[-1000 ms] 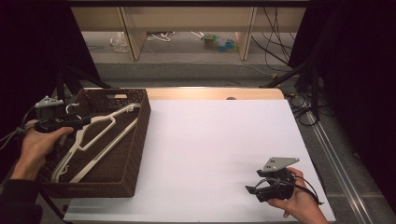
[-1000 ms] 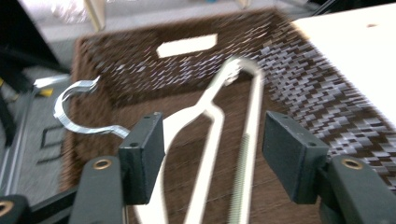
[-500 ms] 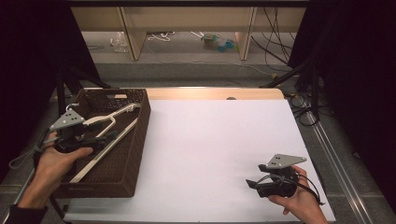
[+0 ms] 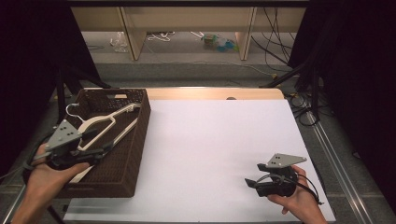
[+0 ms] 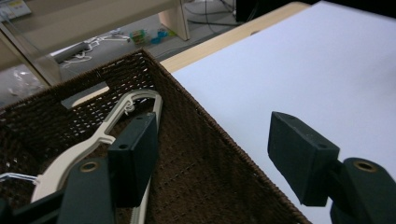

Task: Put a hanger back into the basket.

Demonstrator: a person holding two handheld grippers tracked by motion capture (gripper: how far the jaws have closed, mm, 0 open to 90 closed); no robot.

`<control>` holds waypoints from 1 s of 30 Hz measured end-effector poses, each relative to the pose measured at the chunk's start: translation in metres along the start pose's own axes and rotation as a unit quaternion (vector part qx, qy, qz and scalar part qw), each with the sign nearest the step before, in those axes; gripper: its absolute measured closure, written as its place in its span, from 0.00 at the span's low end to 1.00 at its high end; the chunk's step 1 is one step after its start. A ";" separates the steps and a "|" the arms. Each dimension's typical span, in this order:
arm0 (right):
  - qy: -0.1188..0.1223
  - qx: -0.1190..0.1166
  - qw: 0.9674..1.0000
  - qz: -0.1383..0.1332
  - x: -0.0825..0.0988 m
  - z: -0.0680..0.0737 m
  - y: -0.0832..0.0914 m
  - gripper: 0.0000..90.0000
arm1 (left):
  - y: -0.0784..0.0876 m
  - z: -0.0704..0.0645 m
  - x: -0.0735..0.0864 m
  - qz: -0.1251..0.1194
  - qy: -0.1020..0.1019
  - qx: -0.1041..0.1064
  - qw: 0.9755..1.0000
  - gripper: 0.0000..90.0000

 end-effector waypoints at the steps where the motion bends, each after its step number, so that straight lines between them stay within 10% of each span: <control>1: 0.001 -0.002 1.000 0.001 0.000 0.000 0.000 0.34 | 0.001 0.002 0.003 -0.006 0.002 0.002 1.000 0.37; 5: 0.006 0.002 1.000 -0.009 -0.001 -0.002 -0.001 0.33 | -0.003 -0.009 0.011 -0.016 0.008 0.004 1.000 0.37; 10: 0.002 0.001 1.000 -0.017 -0.002 -0.001 -0.001 0.33 | -0.019 -0.047 0.019 -0.018 0.015 0.054 0.998 0.36; 14: -0.003 -0.004 1.000 -0.018 -0.001 0.000 -0.001 0.33 | -0.036 -0.074 0.021 -0.022 -0.023 0.103 0.994 0.31; 30: -0.008 -0.009 0.998 -0.058 -0.002 0.006 -0.001 0.25 | -0.070 -0.119 0.046 -0.040 -0.007 0.142 0.989 0.21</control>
Point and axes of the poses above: each handheld gripper's, and its own axes: y roughly backward along the jaws, x roughly out of its underside, z roughly to its left, the point moved 7 cm from there along -y, roughly forward along the jaws, and after that the axes turned 1 degree about -z, right-handed, at the moved point
